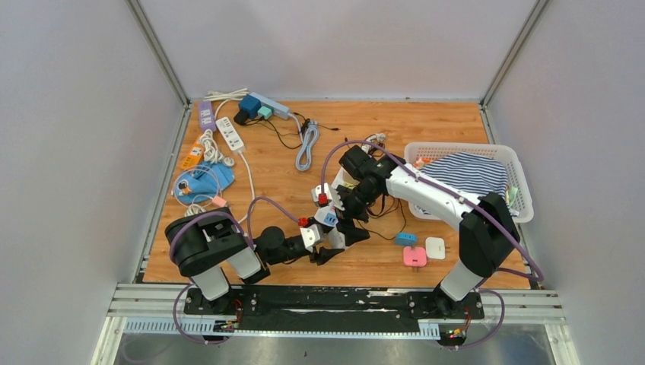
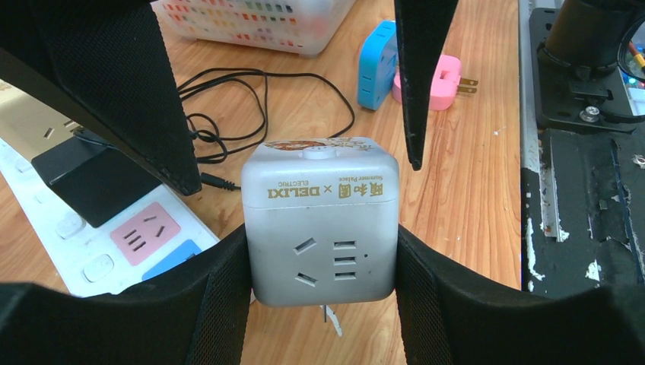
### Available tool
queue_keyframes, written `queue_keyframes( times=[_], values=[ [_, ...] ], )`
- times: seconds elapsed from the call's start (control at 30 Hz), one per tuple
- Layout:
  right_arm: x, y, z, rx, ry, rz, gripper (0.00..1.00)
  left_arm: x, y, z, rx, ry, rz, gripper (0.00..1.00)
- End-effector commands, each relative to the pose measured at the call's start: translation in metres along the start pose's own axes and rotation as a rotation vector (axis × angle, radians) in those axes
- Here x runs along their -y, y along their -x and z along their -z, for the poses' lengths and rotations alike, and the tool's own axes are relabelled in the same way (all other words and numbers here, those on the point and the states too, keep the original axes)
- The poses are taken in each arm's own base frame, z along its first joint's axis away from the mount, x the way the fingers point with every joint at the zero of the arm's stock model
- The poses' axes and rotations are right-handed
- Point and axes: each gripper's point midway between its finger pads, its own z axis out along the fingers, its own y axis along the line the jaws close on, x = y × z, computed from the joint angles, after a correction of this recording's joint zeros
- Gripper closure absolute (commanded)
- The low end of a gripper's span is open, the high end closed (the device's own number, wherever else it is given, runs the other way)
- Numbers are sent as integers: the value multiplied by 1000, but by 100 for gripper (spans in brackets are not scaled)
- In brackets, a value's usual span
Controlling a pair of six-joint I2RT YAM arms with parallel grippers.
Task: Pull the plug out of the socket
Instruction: Place the plug at the center of the board.
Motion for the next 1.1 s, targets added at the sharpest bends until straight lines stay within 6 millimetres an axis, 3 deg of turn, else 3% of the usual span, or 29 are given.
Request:
queue_keyframes(
  times=[0.0, 0.2, 0.57, 0.77, 0.9, 0.93, 1.07],
  values=[
    [-3, 2, 5, -14, -19, 7, 0, -1, 8, -4, 35, -8, -34, 100],
    [-1, 3, 15, -9, -53, 16, 0, -4, 7, -3, 31, 7, -28, 100],
    [6, 8, 64, 72, -197, 16, 0, -7, 8, -1, 34, 28, 6, 100],
    [7, 10, 79, 93, -264, 30, 0, -5, 35, 8, 98, 55, 158, 100],
    [10, 10, 84, 96, -319, 31, 0, -7, 38, 12, 29, 87, 260, 100],
    [13, 10, 85, 101, -338, 33, 0, -10, 48, 13, 24, 102, 267, 100],
    [21, 9, 85, 116, -392, 6, 0, -29, 47, 31, -108, 247, 293, 100]
  ],
)
